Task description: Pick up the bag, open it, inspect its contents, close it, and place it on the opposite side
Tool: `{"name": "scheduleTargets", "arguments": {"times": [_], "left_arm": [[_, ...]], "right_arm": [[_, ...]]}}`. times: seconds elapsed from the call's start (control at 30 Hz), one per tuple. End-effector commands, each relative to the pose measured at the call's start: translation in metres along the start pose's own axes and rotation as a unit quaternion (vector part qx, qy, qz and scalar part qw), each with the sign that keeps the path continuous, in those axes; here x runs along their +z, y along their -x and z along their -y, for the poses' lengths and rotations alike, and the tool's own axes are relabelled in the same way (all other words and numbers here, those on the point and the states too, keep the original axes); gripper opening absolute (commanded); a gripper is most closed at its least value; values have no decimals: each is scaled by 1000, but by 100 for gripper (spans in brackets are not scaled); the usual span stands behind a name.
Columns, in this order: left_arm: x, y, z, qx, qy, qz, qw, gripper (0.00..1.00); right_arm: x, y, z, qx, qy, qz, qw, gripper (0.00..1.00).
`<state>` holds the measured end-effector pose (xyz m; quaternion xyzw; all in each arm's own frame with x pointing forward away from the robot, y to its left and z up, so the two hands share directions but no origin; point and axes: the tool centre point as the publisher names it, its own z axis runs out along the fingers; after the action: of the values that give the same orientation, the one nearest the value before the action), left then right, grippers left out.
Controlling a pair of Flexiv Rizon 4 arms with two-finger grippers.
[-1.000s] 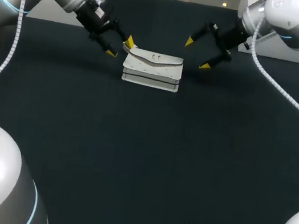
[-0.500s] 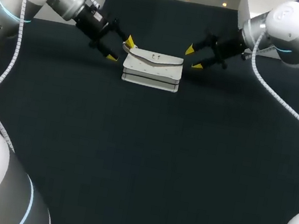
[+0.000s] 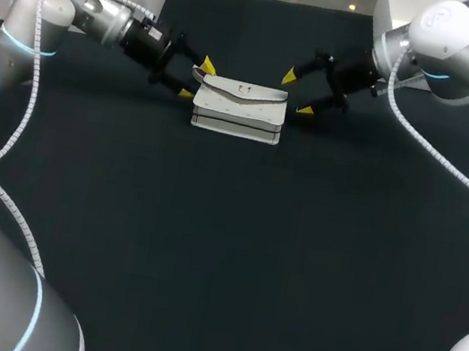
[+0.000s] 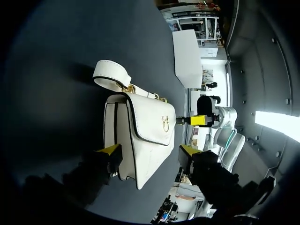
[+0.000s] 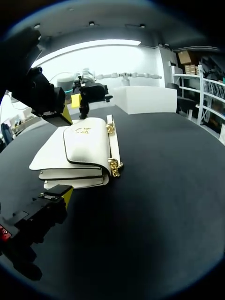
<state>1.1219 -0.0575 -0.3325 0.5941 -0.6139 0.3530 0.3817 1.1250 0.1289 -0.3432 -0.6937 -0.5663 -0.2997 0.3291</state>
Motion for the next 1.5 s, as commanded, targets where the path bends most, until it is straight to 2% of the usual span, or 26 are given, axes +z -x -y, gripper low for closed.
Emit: {"name": "scheduleTargets", "arguments": {"times": [0.03,0.33,0.43,0.53,0.63,0.7,0.83,0.9,1.0,1.1,1.17,1.2,1.27,1.5], "left_arm": [[2,5,10,-3,8,-51,999,75],[7,6,17,-6,10,-51,999,67],[8,7,21,-10,9,-50,999,61],[10,9,24,-14,9,-54,998,55],[12,9,26,-16,11,-55,998,55],[13,9,27,-19,11,-58,998,52],[14,10,27,-23,15,-63,998,45],[15,8,26,-23,17,-63,998,36],[16,7,23,-24,23,-59,998,13],[17,8,21,-27,25,-53,998,2],[17,8,20,-27,23,-49,998,0],[17,9,20,-27,23,-49,998,0],[18,10,20,-28,22,-46,998,0],[19,14,18,-23,24,-42,999,0]], "right_arm": [[1,-1,-5,-5,-7,-4,1000,76],[14,0,-5,-10,-26,-9,1000,76],[15,-2,-4,-15,-27,-15,999,75],[17,-4,-2,-20,-30,-20,999,64],[20,-4,-1,-20,-33,-24,999,59],[24,-3,-1,-17,-38,-28,999,51],[31,-2,0,-15,-43,-28,999,48],[32,-1,-1,-14,-43,-28,999,47],[34,1,-2,-12,-43,-28,999,46],[35,3,-2,-9,-43,-28,999,44],[36,4,-2,-7,-44,-28,999,35],[36,4,-1,-7,-44,-29,999,20],[36,5,-1,-6,-45,-30,999,0],[35,8,2,-5,-45,-34,998,0]]}}
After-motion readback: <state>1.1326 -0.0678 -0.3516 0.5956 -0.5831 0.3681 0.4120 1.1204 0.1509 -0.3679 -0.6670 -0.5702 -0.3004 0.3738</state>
